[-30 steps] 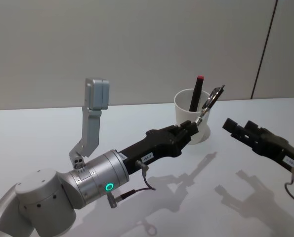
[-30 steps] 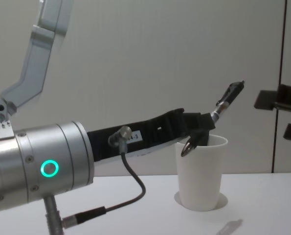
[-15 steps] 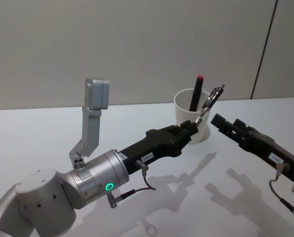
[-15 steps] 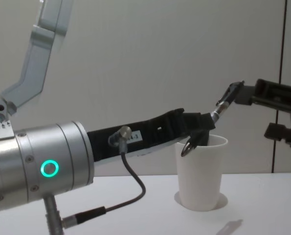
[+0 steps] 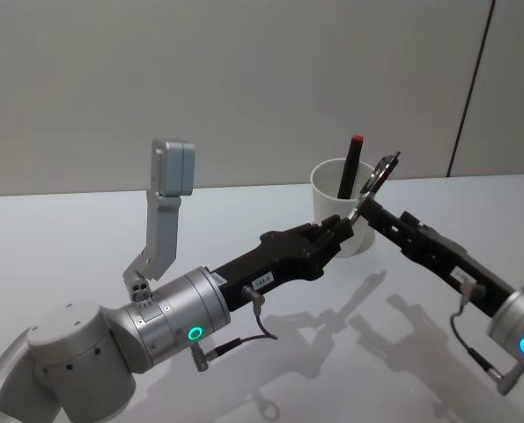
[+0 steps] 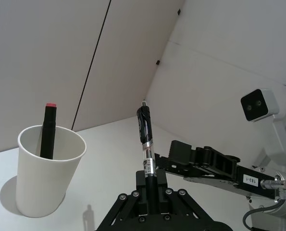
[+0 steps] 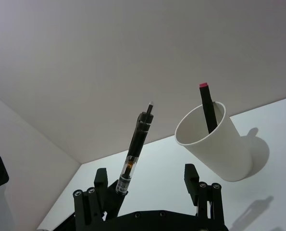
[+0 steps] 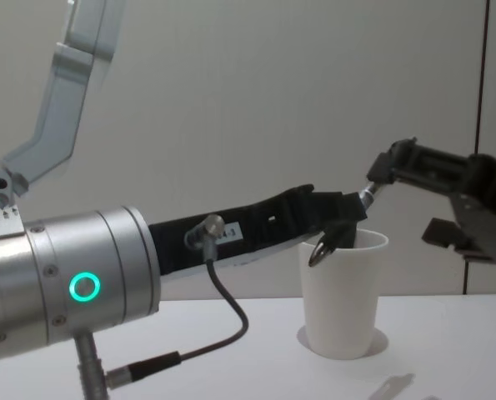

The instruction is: Place the pen into the pen holder.

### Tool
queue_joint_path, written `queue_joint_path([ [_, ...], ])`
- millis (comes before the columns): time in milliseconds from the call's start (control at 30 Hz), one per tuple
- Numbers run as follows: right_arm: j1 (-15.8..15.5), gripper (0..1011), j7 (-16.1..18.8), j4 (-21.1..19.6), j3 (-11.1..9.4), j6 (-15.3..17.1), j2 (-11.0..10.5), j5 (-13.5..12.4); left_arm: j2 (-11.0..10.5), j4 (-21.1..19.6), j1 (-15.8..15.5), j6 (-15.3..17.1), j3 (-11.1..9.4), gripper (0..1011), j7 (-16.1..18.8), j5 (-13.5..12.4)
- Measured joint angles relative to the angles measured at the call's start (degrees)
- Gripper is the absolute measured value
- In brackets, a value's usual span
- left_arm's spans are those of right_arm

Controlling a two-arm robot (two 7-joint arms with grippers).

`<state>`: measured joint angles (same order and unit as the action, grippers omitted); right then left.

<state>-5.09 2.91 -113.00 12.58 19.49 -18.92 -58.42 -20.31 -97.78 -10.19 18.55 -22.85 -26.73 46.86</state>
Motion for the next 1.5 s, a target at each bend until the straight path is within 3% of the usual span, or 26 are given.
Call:
queue_joint_path([
  [767,3.0,1001,-4.1,3.8,3.6,-1.0,5.7,0.5,0.0,0.0,0.0,0.0,0.0,126,0.0,0.0],
  [1500,5.0,1001,-4.6,5.6,5.0,-1.5,7.6,-0.5,0.0,0.0,0.0,0.0,0.0,126,0.0,0.0],
])
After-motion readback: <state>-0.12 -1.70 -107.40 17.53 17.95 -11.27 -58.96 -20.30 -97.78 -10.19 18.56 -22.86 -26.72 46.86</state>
